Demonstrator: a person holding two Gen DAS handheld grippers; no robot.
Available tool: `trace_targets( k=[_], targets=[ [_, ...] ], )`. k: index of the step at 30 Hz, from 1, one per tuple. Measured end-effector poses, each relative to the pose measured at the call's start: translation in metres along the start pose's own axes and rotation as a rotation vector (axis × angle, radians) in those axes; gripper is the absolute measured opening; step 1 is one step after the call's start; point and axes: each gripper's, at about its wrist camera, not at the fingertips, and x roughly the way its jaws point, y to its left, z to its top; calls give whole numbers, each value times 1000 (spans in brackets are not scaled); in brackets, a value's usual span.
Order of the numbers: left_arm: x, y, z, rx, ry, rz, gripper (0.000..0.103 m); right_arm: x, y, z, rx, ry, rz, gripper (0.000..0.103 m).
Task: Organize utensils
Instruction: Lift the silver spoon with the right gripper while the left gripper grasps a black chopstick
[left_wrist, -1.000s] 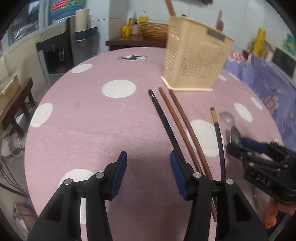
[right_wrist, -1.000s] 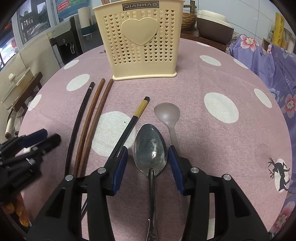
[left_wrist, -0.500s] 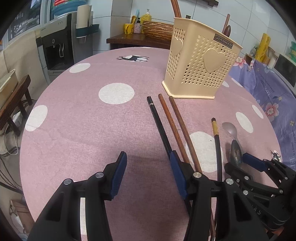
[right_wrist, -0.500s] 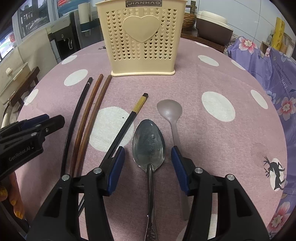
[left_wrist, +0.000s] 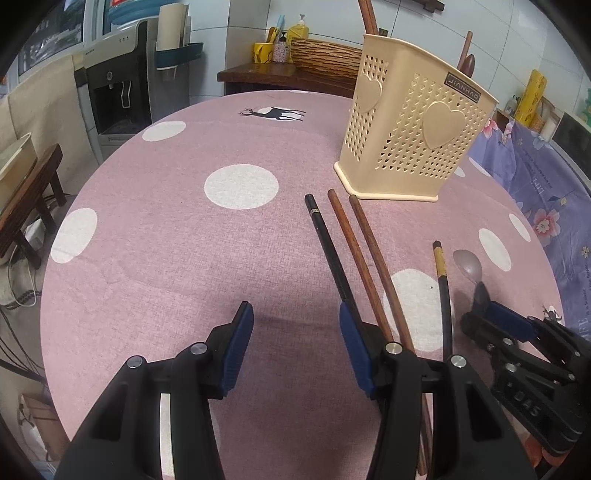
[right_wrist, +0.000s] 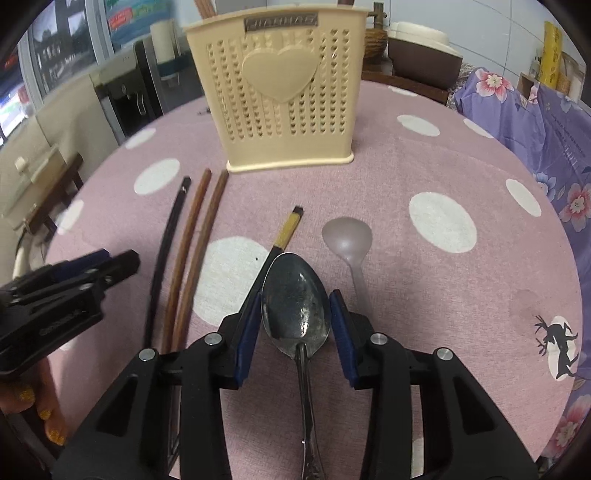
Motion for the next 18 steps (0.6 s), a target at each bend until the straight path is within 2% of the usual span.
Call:
trace_targets(
  k=[9,18],
  targets=[
    [14,-20,27,7,5,-12,45,-81,-19,10,65,-202,62,38],
    [37,-24,42,2,34,47,36,-107,-18,10,56,-246,71,38]
  ],
)
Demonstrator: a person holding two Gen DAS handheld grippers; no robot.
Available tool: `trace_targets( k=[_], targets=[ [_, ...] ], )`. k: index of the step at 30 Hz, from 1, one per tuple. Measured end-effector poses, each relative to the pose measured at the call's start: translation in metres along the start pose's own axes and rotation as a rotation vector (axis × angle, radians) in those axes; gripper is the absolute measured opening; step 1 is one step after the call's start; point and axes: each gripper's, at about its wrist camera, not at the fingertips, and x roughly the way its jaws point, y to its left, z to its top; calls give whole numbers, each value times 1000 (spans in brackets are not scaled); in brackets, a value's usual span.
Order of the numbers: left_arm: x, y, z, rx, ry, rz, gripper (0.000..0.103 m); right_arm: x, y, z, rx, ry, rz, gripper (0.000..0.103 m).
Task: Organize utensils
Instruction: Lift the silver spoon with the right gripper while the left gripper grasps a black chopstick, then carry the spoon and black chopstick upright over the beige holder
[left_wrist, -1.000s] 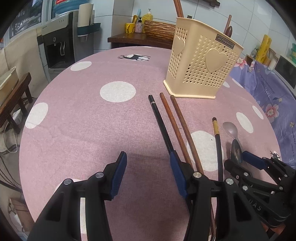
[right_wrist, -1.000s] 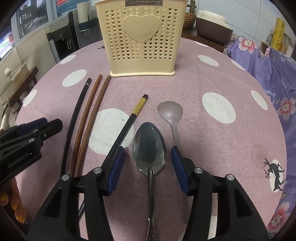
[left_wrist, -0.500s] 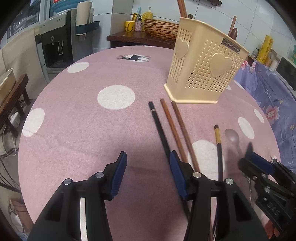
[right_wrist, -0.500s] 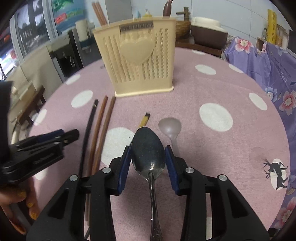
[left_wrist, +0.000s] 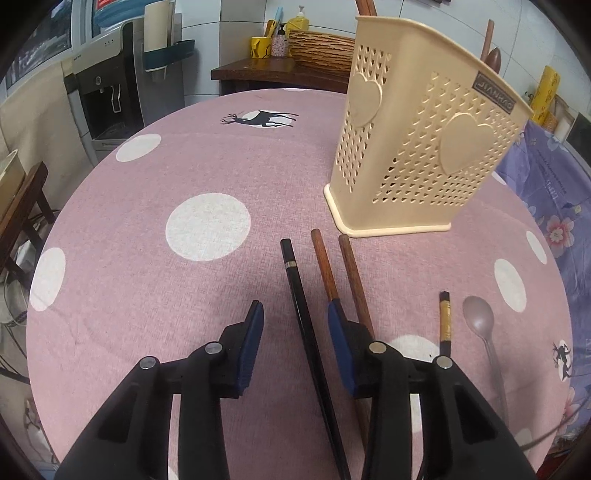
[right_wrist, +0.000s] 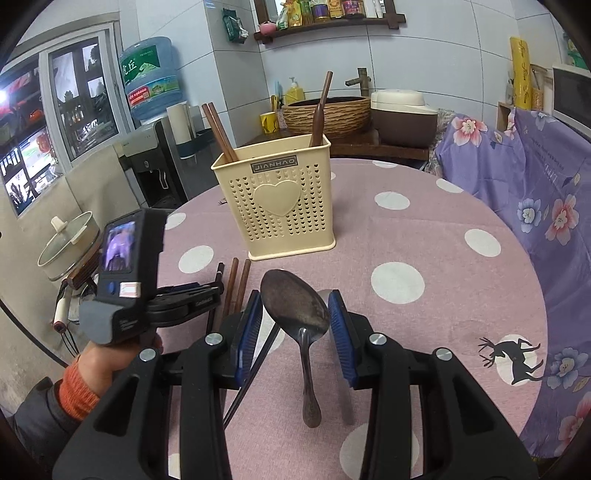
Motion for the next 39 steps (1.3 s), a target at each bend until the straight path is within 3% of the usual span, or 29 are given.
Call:
trace_targets(
  k=[7,11,14,16,30,34,39],
  targets=[
    [10,-3,5,3,-6,54,33,0,-1,-1,-1,-1,0,38],
    [13,-4,8,0,-23,103,22,0,-1,-2,-2,-3,0,38],
    [10,2,6,-33,-25,78,18,-1,-2,-2,-1,-3,-2,38],
    [12,0,5,3,-41,118,12,1,-3,-2,-2,-4,-7,37],
    [12,-8,8,5,-40,117,9,2,-5,-3,9,-9,-8,37],
    [-15,-9,10,14,-115,93,9,-1,-6,-4,11,-15,-1,37],
    [-79,-8,13,16,-241,7,9,-5,-7,-5,31,-11,29,37]
  ],
)
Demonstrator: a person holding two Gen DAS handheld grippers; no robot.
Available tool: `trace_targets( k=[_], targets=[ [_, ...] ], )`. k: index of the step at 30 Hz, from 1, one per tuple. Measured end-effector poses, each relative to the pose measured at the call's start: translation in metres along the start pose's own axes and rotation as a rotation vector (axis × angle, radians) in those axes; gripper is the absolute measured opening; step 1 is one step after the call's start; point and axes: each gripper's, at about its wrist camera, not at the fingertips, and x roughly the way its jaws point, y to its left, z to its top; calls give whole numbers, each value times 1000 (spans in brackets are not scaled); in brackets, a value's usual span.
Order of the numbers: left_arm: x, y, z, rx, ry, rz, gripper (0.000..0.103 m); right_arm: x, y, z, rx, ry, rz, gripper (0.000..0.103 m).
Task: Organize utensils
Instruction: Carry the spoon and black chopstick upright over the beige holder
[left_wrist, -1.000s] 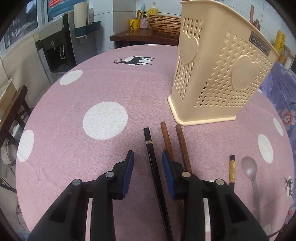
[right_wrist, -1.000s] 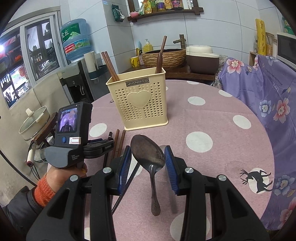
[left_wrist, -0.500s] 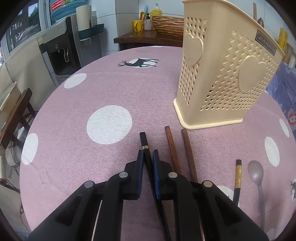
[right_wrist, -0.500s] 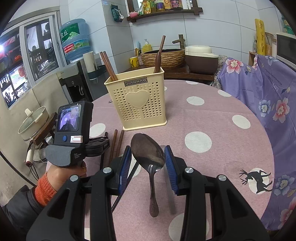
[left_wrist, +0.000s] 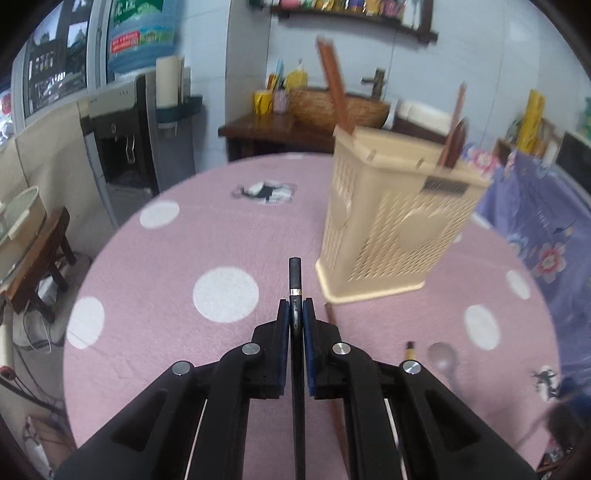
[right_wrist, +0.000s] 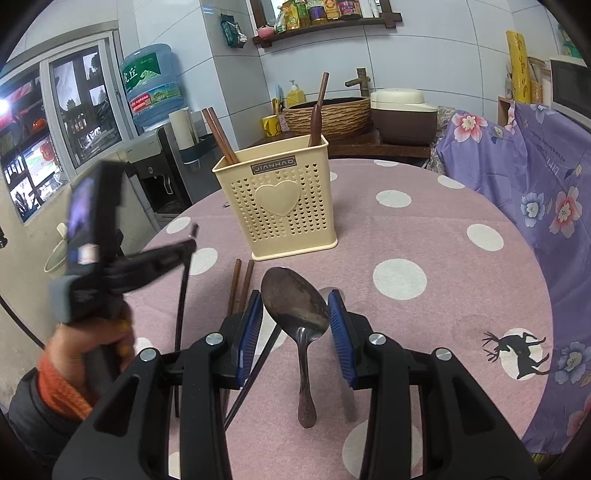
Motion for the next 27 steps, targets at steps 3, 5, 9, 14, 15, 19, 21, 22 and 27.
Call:
trace_targets(
  k=[3,5,9,14,15,19,21,22,27],
  targets=[
    [-40,3,7,3,-80,-44,9,-5,1,-1,-3,-8,3,37],
    [-64,8,9,1,-124,-71,9,-9,2,-2,-2,-14,9,37],
    [-100,13,8,14,-202,-96,9,-15,4,-2,-3,-21,19,37],
    [-103,18,6,9,-230,-94,9,-15,8,-4,-7,-20,27,37],
    [-102,19,7,4,-227,-95,9,-15,9,-4,-9,-20,29,37],
    [-105,25,9,-9,-226,-115,9,-17,11,-2,-21,-28,34,37],
    [-108,24,12,-3,-239,-117,9,-15,12,0,-25,-27,42,37],
    [-109,23,15,-2,-241,-124,9,-14,12,3,-26,-29,52,37],
    [-119,14,46,5,-278,-155,9,-12,17,39,-45,-76,68,37]
  ],
)
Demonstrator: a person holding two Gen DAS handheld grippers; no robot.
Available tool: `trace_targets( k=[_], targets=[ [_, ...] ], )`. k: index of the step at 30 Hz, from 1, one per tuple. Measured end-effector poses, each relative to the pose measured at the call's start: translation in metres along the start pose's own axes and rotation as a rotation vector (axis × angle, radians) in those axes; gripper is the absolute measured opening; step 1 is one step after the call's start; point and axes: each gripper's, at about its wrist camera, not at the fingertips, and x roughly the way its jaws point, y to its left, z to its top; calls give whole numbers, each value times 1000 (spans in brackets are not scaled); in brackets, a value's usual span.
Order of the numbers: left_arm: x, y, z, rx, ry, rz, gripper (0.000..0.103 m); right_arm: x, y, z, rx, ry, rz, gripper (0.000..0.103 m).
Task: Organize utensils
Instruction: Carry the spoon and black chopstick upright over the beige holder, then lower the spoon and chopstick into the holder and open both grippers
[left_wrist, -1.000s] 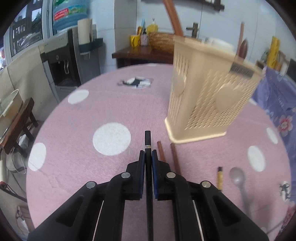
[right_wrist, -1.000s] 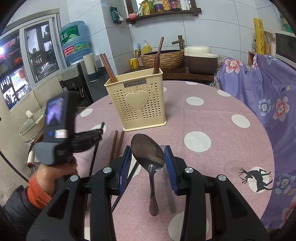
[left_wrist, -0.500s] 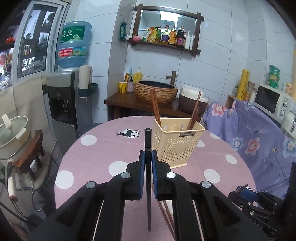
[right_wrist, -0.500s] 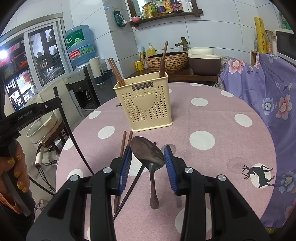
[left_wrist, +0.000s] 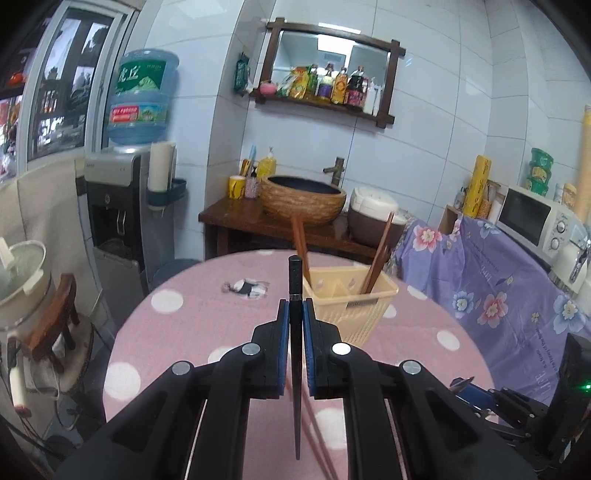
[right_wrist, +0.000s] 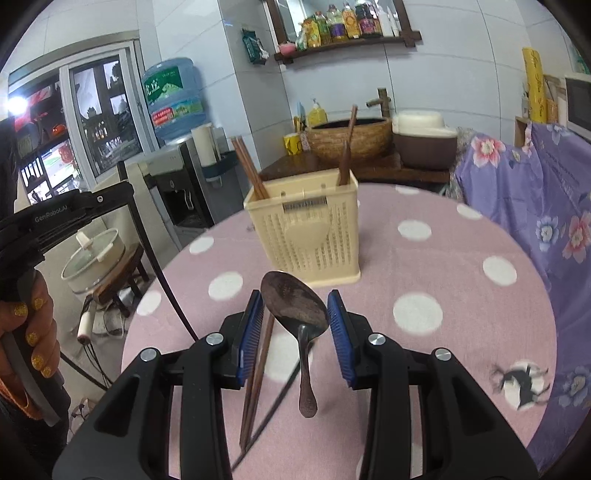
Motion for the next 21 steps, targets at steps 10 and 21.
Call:
trace_targets(
  k=[10,21],
  targets=[
    [25,-41,118,40,-150,-16,9,15,14,156,-67,-212,-35,37],
    [111,-36,95,20,-96,-5,9,101,-15,161,-40,-178,-89,37]
  ],
)
